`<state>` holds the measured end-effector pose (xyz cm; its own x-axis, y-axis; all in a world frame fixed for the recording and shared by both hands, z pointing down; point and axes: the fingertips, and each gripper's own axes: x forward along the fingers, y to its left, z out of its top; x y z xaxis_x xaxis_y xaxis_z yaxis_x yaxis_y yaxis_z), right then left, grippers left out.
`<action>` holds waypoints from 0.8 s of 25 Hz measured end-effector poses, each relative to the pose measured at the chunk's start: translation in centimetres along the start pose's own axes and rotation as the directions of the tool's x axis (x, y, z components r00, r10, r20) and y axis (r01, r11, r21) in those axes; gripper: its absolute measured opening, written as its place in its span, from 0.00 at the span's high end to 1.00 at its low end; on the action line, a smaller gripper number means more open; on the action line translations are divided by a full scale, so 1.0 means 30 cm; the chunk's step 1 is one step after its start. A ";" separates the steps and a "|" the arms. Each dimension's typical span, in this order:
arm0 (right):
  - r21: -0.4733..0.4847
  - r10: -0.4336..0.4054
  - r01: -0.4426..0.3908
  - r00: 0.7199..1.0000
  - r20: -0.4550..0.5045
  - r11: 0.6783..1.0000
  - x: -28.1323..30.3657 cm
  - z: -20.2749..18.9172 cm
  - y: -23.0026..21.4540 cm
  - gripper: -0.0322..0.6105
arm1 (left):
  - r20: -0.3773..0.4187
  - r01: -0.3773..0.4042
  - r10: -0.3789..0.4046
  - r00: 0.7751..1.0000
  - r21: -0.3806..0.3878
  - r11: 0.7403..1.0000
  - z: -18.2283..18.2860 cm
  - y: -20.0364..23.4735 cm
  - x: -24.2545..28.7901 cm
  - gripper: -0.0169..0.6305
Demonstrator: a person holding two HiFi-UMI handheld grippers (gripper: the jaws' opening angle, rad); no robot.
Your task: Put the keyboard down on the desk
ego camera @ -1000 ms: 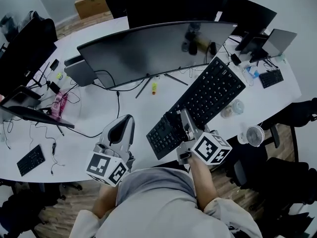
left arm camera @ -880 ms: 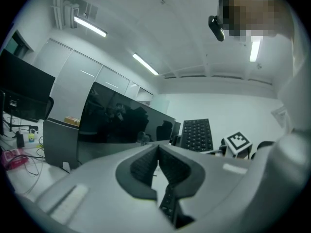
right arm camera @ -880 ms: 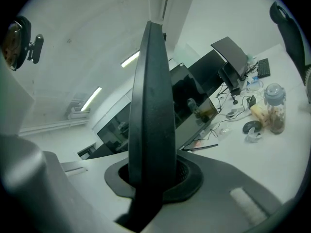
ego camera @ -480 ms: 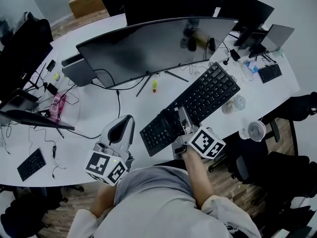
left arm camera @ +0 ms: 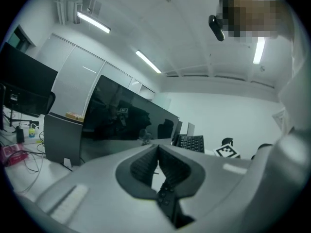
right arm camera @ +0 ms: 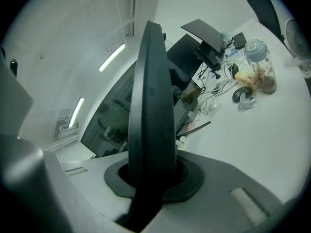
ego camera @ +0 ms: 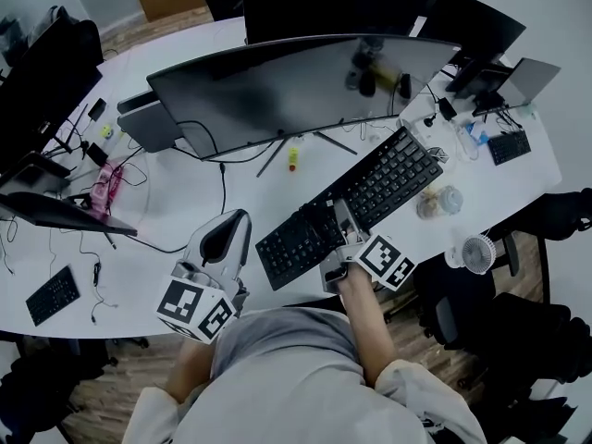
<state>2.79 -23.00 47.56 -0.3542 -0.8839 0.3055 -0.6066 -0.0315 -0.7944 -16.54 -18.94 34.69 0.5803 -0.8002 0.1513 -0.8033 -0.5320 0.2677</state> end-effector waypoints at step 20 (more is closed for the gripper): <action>0.223 -0.112 0.126 0.991 -0.070 0.967 0.066 -0.127 -0.204 0.84 | -0.012 -0.012 0.011 1.000 -0.019 1.000 -0.015 0.011 0.000 0.97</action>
<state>3.10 -22.78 55.01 -0.3330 -0.8396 0.4291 -0.4719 -0.2456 -0.8468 -16.74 -19.00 35.22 0.5727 -0.8029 0.1653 -0.8074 -0.5175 0.2836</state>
